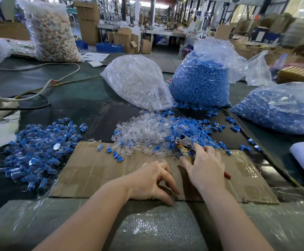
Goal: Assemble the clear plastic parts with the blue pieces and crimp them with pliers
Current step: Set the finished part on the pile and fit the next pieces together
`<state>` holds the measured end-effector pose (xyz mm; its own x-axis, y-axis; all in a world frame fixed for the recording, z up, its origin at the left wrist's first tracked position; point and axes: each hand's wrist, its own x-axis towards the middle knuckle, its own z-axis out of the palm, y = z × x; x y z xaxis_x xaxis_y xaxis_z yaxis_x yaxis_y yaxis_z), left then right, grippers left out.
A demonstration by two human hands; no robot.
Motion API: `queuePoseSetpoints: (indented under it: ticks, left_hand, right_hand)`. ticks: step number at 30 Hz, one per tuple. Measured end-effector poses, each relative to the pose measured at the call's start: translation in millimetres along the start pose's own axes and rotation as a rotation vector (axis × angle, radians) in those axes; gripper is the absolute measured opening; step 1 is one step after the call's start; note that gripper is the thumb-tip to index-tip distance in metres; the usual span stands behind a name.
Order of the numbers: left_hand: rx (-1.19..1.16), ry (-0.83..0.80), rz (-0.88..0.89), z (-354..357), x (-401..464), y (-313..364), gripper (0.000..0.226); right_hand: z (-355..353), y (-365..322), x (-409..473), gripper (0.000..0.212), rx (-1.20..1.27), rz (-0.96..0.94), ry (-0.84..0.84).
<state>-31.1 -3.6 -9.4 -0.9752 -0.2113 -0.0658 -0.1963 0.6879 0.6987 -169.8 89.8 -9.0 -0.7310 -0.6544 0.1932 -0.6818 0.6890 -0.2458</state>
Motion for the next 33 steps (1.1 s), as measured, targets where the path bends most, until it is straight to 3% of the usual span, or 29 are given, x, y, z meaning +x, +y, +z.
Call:
queuePoseSetpoints:
  ticks: [3,8,13,19,23,26,29,33]
  left_hand:
    - [-0.116,0.072,-0.020,-2.3,1.2,-0.6,0.013]
    - [-0.191,0.385,-0.088,-12.5,2.0,-9.6,0.011]
    - [-0.203,0.188,-0.078,-9.9,-0.4,-9.8,0.017]
    - [0.021,0.296,-0.082,4.7,12.5,-6.2,0.042]
    - [0.222,0.355,-0.059,16.0,20.9,-3.4,0.025]
    - [0.116,0.486,-0.085,16.9,21.7,-8.8,0.018]
    - [-0.141,0.742,-0.191,8.0,18.6,-17.1,0.006]
    - [-0.397,0.902,-0.300,3.9,14.6,-26.7,0.017]
  right_hand:
    - [-1.0,-1.6,4.2,0.051,0.078,-0.016,0.054]
    - [-3.6,1.4,13.4,0.038,0.152,0.017,0.118]
    - [-0.7,-3.6,13.3,0.032,0.168,-0.025,0.141]
    - [0.4,-11.1,11.1,0.027,0.199,-0.055,0.146]
    - [1.6,-13.9,9.6,0.028,0.212,-0.089,0.121]
    - [2.5,-16.3,8.5,0.026,0.207,-0.126,0.123]
    - [4.4,-18.6,8.4,0.025,0.162,-0.149,0.108]
    - [8.3,-21.1,5.1,0.019,0.017,-0.124,0.123]
